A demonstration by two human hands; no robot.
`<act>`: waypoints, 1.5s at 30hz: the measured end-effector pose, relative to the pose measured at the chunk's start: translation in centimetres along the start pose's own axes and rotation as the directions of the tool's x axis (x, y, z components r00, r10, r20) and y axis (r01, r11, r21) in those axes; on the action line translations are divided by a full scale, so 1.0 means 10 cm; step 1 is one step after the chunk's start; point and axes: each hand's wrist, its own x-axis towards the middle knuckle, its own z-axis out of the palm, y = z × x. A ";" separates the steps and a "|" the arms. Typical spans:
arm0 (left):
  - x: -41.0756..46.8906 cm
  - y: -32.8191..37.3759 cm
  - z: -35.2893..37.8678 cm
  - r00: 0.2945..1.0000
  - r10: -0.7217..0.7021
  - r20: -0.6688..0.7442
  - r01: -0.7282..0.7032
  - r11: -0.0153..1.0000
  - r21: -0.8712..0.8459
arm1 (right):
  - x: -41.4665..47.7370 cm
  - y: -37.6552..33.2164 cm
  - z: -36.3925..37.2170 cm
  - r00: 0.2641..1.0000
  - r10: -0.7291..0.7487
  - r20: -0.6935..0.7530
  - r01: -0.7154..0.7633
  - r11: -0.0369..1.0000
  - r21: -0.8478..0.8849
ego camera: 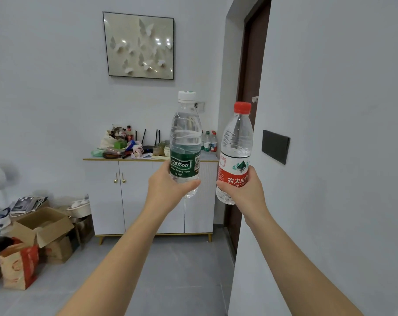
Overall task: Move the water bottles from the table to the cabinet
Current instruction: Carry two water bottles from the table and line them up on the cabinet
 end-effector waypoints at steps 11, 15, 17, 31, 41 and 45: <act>0.83 -0.59 0.27 0.998 -0.065 0.014 0.065 0.998 -0.008 | 0.81 0.52 0.47 0.999 0.029 -0.013 -0.029 1.000 0.009; 1.20 -0.83 0.50 0.997 -0.075 0.006 0.075 0.997 0.001 | 1.24 0.77 0.59 0.999 0.044 -0.024 -0.044 0.999 0.033; 1.39 -0.94 0.61 0.997 -0.078 0.003 0.078 0.997 -0.004 | 1.45 0.89 0.65 0.999 0.042 -0.025 -0.040 0.998 0.045; 2.88 -1.58 1.40 0.995 -0.097 -0.035 0.097 0.995 -0.014 | 3.12 1.68 1.02 0.998 0.055 0.008 -0.056 0.997 0.051; 4.03 -2.21 1.80 0.996 -0.093 -0.005 0.093 0.996 -0.015 | 4.10 2.20 1.49 0.999 0.047 -0.012 -0.047 0.999 0.024; 4.61 -2.60 1.94 0.996 -0.090 0.025 0.091 0.995 -0.040 | 4.64 2.47 1.83 0.998 0.054 -0.032 -0.054 0.998 0.010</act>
